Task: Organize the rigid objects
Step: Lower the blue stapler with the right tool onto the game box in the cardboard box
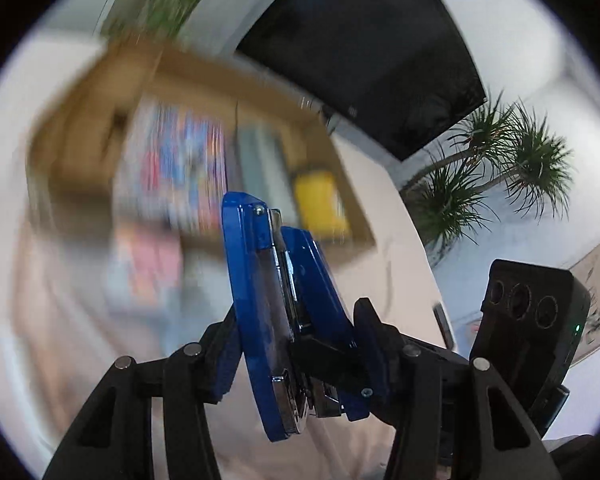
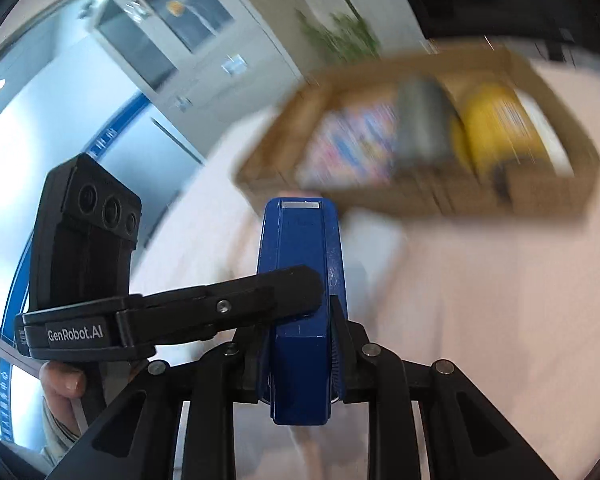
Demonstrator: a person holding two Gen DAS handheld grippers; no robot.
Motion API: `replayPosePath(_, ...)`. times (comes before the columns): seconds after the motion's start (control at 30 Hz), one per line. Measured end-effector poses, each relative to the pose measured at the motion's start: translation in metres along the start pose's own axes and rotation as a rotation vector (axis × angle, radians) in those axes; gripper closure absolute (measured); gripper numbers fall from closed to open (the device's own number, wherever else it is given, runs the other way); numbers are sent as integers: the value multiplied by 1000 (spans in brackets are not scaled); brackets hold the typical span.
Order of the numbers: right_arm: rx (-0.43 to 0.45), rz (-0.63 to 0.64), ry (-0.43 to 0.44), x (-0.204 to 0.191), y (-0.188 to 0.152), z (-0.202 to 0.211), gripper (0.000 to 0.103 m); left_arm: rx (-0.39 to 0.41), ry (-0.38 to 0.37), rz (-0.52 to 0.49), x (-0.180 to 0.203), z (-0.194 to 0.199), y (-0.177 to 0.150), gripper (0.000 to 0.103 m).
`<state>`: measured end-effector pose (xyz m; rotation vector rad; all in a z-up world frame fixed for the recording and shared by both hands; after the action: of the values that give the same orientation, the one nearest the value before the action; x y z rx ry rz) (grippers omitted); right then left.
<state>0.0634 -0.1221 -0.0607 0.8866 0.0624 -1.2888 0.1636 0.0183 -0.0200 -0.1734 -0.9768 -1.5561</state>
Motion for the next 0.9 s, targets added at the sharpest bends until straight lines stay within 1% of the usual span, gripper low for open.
replayPosePath(0.03, 18, 1, 6, -3, 14, -3, 80, 1, 12, -20, -3, 3, 25, 51)
replayPosePath(0.07, 41, -4, 14, -7, 37, -11, 80, -1, 18, -32, -7, 3, 40, 51)
replayPosePath(0.13, 67, -32, 27, -8, 67, -27, 80, -11, 38, -47, -17, 0, 72, 51)
replayPosePath(0.17, 73, -43, 29, -6, 78, -35, 80, -20, 54, -51, -24, -6, 87, 51)
replayPosePath(0.23, 73, -77, 32, 1, 98, -56, 80, -47, 65, -46, -39, -24, 105, 51)
replayPosePath(0.3, 51, -133, 20, 16, 113, -83, 80, -90, 56, -27, -59, -43, 117, 51)
replayPosePath(0.37, 24, -171, -4, 30, 118, -102, 80, -137, 46, 4, -80, -64, 123, 51)
replayPosePath(0.43, -4, -203, -29, 41, 116, -123, 80, -189, 74, -1, -97, -85, 124, 50)
replayPosePath(0.5, -35, -238, -48, 55, 112, -147, 79, -223, 89, 18, -109, -95, 122, 50)
replayPosePath(0.53, -39, -246, -62, 60, 108, -152, 79, -234, 95, 24, -113, -98, 121, 49)
replayPosePath(0.63, -35, -236, -114, 60, 104, -164, 79, -197, 183, -23, -113, -88, 126, 46)
replayPosePath(0.67, -37, -243, -131, 60, 102, -166, 79, -161, 198, -40, -111, -81, 130, 37)
replayPosePath(0.73, -28, -251, -151, 58, 100, -169, 79, -52, 288, -61, -109, -58, 141, 20)
replayPosePath(0.77, -20, -251, -166, 56, 99, -171, 79, -7, 305, -59, -108, -47, 144, 20)
replayPosePath(0.83, -16, -250, -189, 52, 100, -174, 78, 18, 278, -44, -107, -32, 142, 20)
replayPosePath(0.9, -36, -264, -190, 50, 99, -179, 75, 47, 300, -59, -105, -21, 137, 20)
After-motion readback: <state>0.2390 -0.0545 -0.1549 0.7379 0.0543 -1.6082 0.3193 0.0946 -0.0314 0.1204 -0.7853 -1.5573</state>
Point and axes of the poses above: each gripper's, at about its wrist camera, not at the fingertips, and z roughly against the way its jaws point, x to its right, y to its top, the point moved 4 cm from there along -z, roughly the way its jaws point, and after that the axes turned 2 degrees about y, right-handed, at the moved point
